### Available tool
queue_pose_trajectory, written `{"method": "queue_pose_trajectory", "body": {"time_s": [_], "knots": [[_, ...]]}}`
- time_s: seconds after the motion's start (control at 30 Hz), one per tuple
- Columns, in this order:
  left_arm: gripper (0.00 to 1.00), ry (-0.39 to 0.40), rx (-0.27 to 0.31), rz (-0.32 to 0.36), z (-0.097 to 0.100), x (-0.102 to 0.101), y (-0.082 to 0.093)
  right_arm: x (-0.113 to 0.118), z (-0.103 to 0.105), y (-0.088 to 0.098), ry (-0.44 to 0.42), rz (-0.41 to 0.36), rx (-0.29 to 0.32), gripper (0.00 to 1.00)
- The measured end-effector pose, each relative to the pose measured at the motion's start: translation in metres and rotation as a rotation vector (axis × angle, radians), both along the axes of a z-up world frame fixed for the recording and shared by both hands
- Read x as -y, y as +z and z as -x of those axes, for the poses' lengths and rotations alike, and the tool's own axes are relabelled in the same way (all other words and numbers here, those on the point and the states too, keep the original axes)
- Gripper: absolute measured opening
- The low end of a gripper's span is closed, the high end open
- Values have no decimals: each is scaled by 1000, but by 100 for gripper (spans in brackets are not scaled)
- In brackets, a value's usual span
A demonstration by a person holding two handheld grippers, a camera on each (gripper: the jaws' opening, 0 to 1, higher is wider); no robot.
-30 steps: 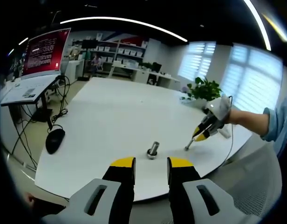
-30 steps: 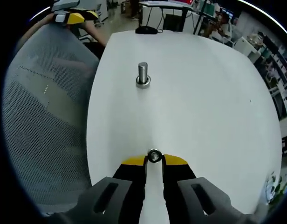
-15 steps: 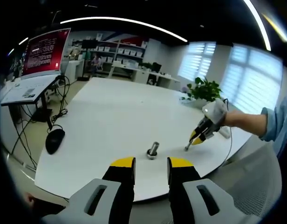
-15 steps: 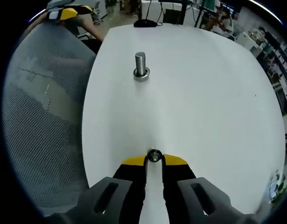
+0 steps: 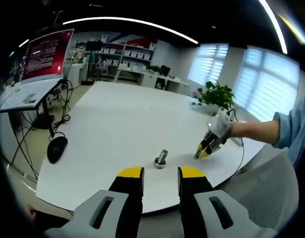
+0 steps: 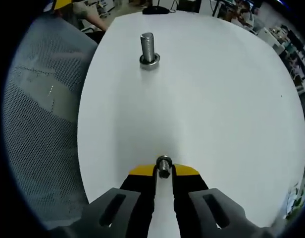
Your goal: Place the washer onto the threaded stud by aligning its center hole with the stud, sliding it down to the base, and recovering from edge contact or off-axis alignment until the washer reaches the visible bottom stop.
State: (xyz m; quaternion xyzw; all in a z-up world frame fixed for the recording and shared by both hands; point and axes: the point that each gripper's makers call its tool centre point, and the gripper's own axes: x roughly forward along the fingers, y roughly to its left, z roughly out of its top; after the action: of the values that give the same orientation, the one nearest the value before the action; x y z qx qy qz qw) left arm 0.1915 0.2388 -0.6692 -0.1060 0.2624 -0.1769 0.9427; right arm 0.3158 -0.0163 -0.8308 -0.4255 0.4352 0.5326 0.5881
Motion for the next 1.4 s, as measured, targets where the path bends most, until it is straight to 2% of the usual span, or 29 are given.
{"method": "queue_pose_trajectory", "body": {"time_s": [0.07,0.1,0.33,0.5,0.6,0.7,0.8,0.93,1.03,1.07,1.23,1.3,1.33,1.37,1.4], "knots": [[25,-2,-2,1,0,0,0,1,0,0,-7,4,10,29],[25,-2,-4,3,0,0,-1,3,0,0,-26,11,11,32],[25,-9,-12,5,2,1,-2,16,10,18,-86,-36,13,32],[25,-12,-19,11,2,2,-3,21,25,54,-175,-133,-5,32],[25,-20,-19,13,3,4,-3,21,42,91,-276,-269,-48,32],[25,-21,-16,13,3,4,-2,23,56,117,-331,-371,-50,32],[25,-28,-15,18,3,5,-2,23,73,140,-400,-472,-51,32],[25,-30,-14,20,4,5,-2,22,99,169,-509,-647,-91,32],[25,-31,-16,20,4,5,-2,25,114,192,-616,-810,-93,32],[25,-32,-18,19,5,6,-2,30,114,194,-649,-844,-91,32],[25,-47,-19,16,5,7,-2,48,125,208,-860,-1036,-50,32],[25,-57,-24,13,6,9,-3,58,130,207,-939,-1057,-3,31],[25,-58,-25,12,6,9,-3,65,131,208,-974,-1061,66,31],[25,-62,-26,7,6,9,-3,68,133,209,-997,-1071,95,31],[25,-99,-18,-4,7,13,-3,69,139,209,-1032,-1076,104,31]]}}
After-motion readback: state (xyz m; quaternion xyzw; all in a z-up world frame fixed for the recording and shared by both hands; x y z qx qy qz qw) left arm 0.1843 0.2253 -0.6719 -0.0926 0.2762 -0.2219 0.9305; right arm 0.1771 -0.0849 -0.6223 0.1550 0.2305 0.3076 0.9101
